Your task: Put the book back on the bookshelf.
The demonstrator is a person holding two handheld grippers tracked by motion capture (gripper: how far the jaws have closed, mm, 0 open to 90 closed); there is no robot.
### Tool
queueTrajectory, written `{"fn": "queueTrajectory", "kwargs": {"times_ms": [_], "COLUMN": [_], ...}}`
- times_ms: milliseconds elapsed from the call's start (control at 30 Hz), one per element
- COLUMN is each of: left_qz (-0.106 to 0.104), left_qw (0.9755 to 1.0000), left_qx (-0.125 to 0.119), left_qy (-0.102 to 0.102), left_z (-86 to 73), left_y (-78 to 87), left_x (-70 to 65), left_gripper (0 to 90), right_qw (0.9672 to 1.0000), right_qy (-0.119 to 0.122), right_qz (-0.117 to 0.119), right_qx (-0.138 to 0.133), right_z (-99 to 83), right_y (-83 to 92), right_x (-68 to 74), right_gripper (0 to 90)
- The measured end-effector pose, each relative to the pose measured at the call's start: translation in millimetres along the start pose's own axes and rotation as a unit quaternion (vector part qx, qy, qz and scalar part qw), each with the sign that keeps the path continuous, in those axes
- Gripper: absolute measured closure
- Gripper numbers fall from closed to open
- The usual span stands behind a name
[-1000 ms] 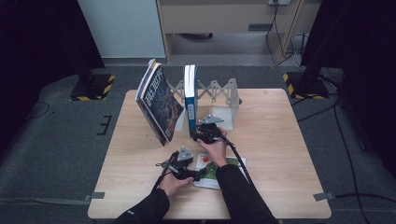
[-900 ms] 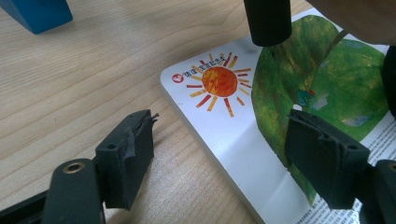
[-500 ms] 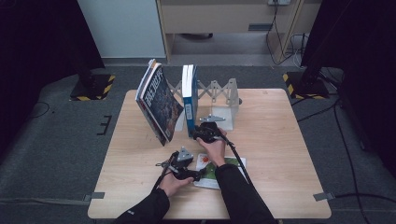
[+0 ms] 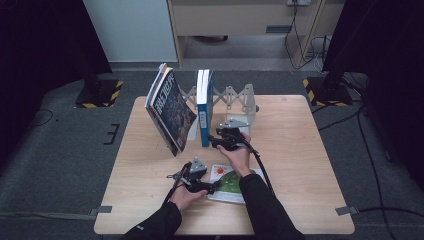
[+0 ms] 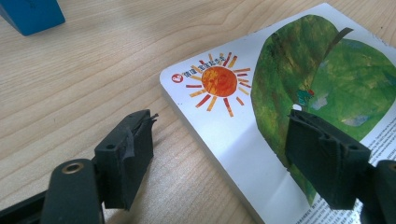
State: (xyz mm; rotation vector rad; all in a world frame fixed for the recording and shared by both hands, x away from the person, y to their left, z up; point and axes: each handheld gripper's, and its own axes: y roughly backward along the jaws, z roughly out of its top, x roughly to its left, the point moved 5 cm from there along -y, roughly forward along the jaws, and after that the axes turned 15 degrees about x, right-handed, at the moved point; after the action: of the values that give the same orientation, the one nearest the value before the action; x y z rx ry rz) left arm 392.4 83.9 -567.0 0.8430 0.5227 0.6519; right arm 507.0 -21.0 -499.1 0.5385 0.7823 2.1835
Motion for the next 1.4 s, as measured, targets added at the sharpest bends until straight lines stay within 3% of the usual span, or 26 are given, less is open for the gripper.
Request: {"fn": "queueTrajectory", "kwargs": {"times_ms": [433, 600, 700, 900, 1167, 1300, 1400], "left_qz": [0.0, 0.002, 0.01, 0.012, 0.016, 0.018, 0.016], "left_qw": [1.0, 1.0, 0.9998, 0.9997, 0.9997, 0.9997, 0.9996], "left_qx": [0.002, 0.005, 0.013, 0.018, 0.019, 0.016, 0.021], "left_qy": [-0.004, -0.007, -0.007, -0.008, -0.002, 0.005, 0.009], "left_z": [0.0, -0.6, -1.1, -1.9, -2.6, -3.4, -4.1], "left_y": [-0.6, -0.8, -1.8, -2.0, -1.7, 0.2, 4.0], "left_x": [-1.1, -2.1, -2.7, -2.9, -2.4, -1.5, -2.0], "left_gripper": [19.4, 15.7, 7.5, 3.7, 1.6, 4.6, 12.5], "right_qw": [0.9995, 0.9992, 0.9991, 0.9985, 0.9982, 0.9977, 0.9975], "right_qy": [0.014, 0.019, 0.022, 0.027, -0.004, -0.018, -0.022], "right_qz": [-0.026, -0.036, -0.036, -0.047, -0.05, -0.043, -0.04], "right_qx": [-0.013, -0.004, -0.001, 0.011, 0.034, 0.048, 0.053], "right_z": [-5.2, -17.0, -24.7, -45.2, -85.2, -104.4, -116.5], "right_y": [69.8, 90.4, 99.9, 116.8, 134.9, 139.5, 141.7], "right_x": [-26.1, -38.2, -43.1, -51.7, -63.8, -66.0, -66.5], "right_gripper": [40.0, 38.1, 38.2, 37.2, 34.9, 35.1, 35.2]}}
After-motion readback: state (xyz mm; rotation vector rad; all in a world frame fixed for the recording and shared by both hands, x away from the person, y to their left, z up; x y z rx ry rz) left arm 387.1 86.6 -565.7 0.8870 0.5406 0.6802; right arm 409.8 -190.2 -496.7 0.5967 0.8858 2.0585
